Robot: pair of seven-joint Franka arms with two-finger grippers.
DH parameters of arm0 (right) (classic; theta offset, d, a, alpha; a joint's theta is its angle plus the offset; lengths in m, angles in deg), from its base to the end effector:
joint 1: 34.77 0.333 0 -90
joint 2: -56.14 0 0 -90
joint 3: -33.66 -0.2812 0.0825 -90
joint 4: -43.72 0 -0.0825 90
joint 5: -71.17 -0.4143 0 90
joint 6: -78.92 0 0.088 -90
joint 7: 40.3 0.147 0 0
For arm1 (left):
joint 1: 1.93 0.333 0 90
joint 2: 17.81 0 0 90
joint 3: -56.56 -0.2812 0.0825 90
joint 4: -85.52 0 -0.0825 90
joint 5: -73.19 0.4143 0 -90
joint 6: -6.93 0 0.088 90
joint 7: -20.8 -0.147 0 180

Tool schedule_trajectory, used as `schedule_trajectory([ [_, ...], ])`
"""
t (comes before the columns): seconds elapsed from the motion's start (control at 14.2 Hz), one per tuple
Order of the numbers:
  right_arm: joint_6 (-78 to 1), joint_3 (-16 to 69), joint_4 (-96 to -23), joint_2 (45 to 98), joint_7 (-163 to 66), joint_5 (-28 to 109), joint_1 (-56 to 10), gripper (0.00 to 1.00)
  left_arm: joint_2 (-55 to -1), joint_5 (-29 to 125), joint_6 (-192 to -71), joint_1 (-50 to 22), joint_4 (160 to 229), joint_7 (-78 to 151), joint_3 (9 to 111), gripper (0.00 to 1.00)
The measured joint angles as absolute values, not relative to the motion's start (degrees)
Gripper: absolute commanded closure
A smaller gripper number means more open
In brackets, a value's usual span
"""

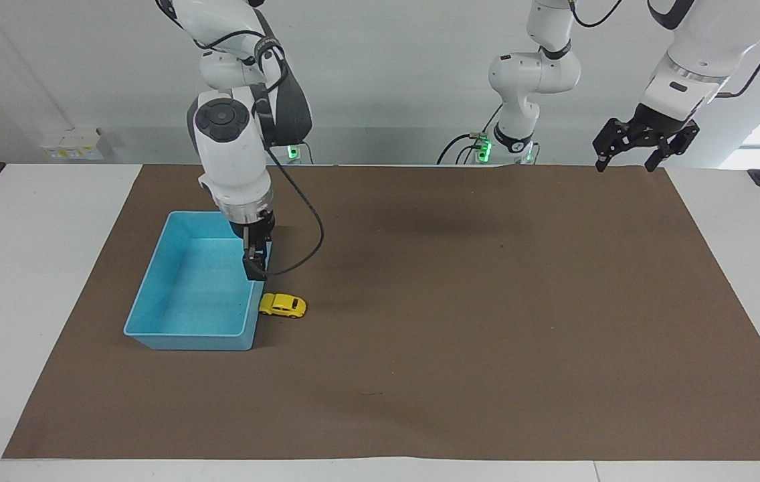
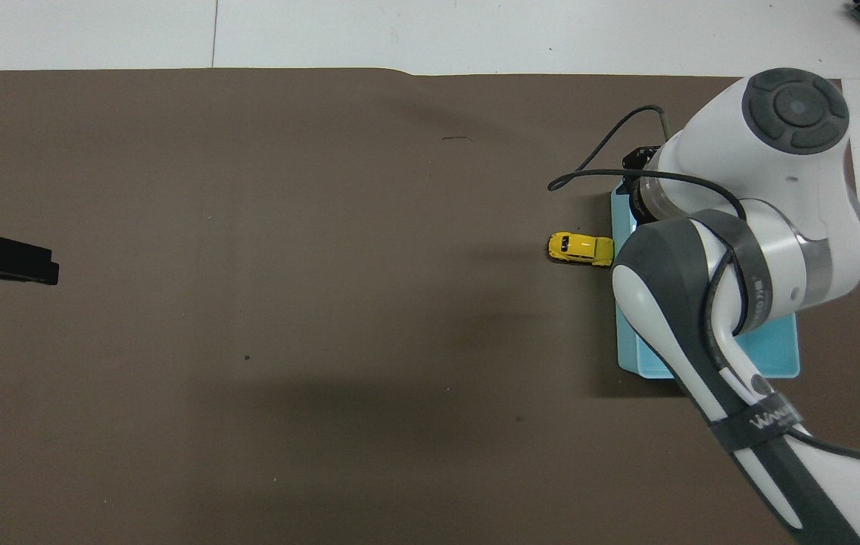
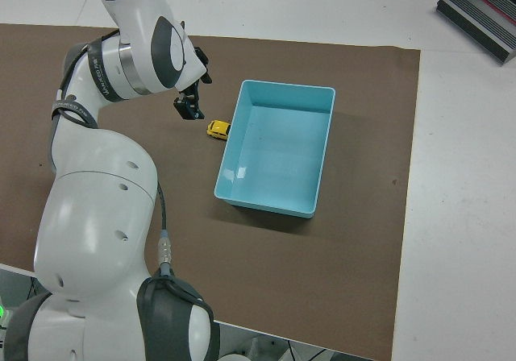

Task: Wind up and store yellow beetle car

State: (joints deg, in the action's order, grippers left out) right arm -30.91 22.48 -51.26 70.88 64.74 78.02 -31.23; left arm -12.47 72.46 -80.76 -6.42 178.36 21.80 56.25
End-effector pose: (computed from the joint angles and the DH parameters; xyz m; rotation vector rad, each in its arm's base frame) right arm 0.6407 0.1484 0.3781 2.2334 -2.1713 0.0910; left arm 0.5532 -0.0422 0.5745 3.1270 -0.0877 0.0042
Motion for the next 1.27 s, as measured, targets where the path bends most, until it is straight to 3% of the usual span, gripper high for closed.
schedule_trajectory([
  [1.27, -57.2, 22.8, -67.6, 77.1, 70.6, 82.8, -30.7, 0.0, -11.8, 72.4, -80.2, -10.1, 178.4, 21.8, 53.5, 0.0],
])
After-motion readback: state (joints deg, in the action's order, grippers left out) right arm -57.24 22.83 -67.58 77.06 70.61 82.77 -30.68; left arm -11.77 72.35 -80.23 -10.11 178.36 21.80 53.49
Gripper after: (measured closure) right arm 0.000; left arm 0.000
